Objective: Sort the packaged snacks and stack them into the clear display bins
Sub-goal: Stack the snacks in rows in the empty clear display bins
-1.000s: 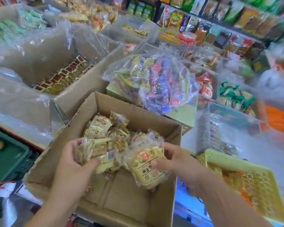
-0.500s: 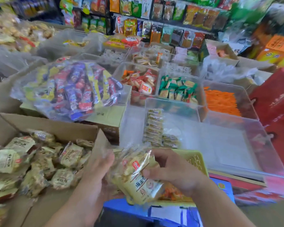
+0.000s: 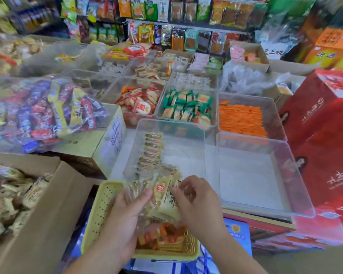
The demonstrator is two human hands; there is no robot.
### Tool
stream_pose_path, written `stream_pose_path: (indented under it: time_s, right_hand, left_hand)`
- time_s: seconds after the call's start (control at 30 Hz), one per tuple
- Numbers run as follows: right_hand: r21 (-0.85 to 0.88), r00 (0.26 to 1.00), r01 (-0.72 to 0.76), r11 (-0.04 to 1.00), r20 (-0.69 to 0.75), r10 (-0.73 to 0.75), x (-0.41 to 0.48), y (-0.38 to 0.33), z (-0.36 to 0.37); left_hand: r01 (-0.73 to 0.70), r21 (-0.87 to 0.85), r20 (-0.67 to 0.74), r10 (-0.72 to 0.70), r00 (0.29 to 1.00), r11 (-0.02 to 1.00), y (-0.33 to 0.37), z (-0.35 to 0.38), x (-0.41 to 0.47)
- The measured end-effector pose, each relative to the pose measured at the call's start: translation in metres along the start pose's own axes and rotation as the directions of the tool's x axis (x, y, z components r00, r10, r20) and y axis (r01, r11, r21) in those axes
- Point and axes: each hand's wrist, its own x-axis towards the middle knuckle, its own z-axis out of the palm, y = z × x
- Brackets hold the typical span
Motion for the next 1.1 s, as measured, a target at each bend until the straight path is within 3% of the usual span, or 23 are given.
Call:
stream_pose_path:
  time_s: [0.2, 0.33, 0.47, 0.63, 0.77, 0.9, 1.0, 1.1]
  right_hand:
    - [0.059, 0.955, -0.108, 0.992, 0.283, 0.087, 0.011, 0.01, -0.008]
    - [0.159, 0.964, -0.149, 0.976, 0.245, 0.107, 0.029, 0.019, -0.013]
    - [0.258, 0.964, -0.198, 0.946, 0.226, 0.14, 0.061, 0.037, -0.026]
    - [0.221, 0.971, -0.171, 0.96, 0.204, 0.126, 0.111, 0.058, -0.025]
    - [0.018, 0.974, -0.091, 0.996, 0.211, 0.085, 0.163, 0.071, -0.011]
    - [-0.282, 0.974, -0.006, 0.96, 0.215, 0.069, 0.21, 0.082, 0.023]
    - [-0.407, 0.943, 0.053, 0.912, 0.321, 0.089, 0.229, 0.093, 0.053]
    - [-0.417, 0.852, 0.077, 0.905, 0.499, 0.157, 0.236, 0.104, 0.077]
  left_hand:
    - [-0.191, 0.239, -0.054, 0.209, 0.976, 0.952, -0.006, 0.028, 0.019]
    - [-0.239, 0.377, -0.038, 0.273, 0.961, 0.895, -0.008, 0.043, 0.042]
    - [-0.213, 0.313, -0.038, 0.237, 0.971, 0.925, -0.001, 0.046, 0.07]
    - [-0.179, 0.154, -0.147, 0.202, 0.968, 0.972, 0.02, 0.028, 0.106]
    - [-0.201, 0.044, -0.215, 0.206, 0.955, 0.979, 0.037, 0.003, 0.128]
    - [-0.205, -0.014, -0.229, 0.196, 0.953, 0.979, 0.043, -0.019, 0.142]
    - [-0.209, 0.005, -0.189, 0.206, 0.96, 0.978, 0.042, -0.028, 0.146]
    - [-0.201, -0.011, -0.172, 0.196, 0.965, 0.979, 0.039, -0.034, 0.148]
